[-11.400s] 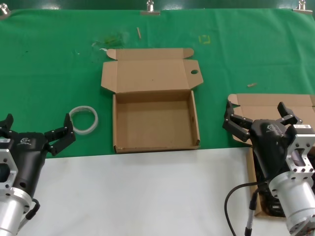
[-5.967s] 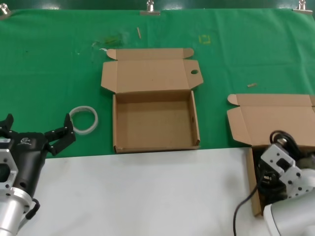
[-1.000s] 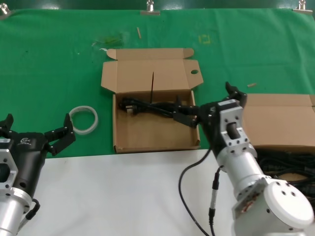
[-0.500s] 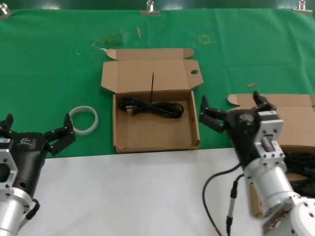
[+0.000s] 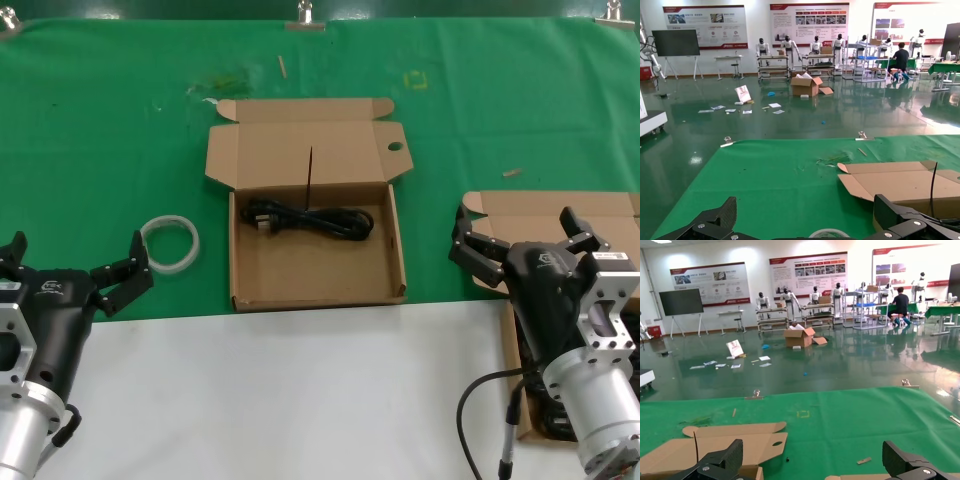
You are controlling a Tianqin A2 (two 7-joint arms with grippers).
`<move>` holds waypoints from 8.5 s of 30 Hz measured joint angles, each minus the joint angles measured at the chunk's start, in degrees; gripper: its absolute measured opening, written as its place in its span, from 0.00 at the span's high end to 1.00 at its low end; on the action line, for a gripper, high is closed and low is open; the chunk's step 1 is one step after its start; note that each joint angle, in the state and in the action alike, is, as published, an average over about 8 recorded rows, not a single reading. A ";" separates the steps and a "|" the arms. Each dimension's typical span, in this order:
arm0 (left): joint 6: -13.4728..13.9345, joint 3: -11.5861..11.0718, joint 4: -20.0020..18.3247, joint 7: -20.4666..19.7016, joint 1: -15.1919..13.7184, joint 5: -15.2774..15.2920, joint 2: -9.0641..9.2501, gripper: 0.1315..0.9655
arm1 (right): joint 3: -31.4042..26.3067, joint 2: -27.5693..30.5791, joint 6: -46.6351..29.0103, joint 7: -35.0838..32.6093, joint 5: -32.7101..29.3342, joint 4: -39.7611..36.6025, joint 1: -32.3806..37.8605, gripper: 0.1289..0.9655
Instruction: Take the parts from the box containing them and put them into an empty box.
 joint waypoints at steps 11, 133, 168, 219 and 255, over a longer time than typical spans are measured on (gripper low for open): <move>0.00 0.00 0.00 0.00 0.00 0.00 0.00 0.00 | 0.20 0.00 -0.12 0.31 -0.21 0.10 -0.16 0.00; 0.00 0.00 0.00 0.00 0.00 0.00 0.00 0.00 | 0.20 0.00 -0.12 0.30 -0.21 0.10 -0.16 0.00; 0.00 0.00 0.00 0.00 0.00 0.00 0.00 0.00 | 0.20 0.00 -0.12 0.30 -0.21 0.10 -0.16 0.00; 0.00 0.00 0.00 0.00 0.00 0.00 0.00 0.00 | 0.20 0.00 -0.12 0.30 -0.21 0.10 -0.16 0.00; 0.00 0.00 0.00 0.00 0.00 0.00 0.00 0.00 | 0.20 0.00 -0.12 0.30 -0.21 0.10 -0.16 0.00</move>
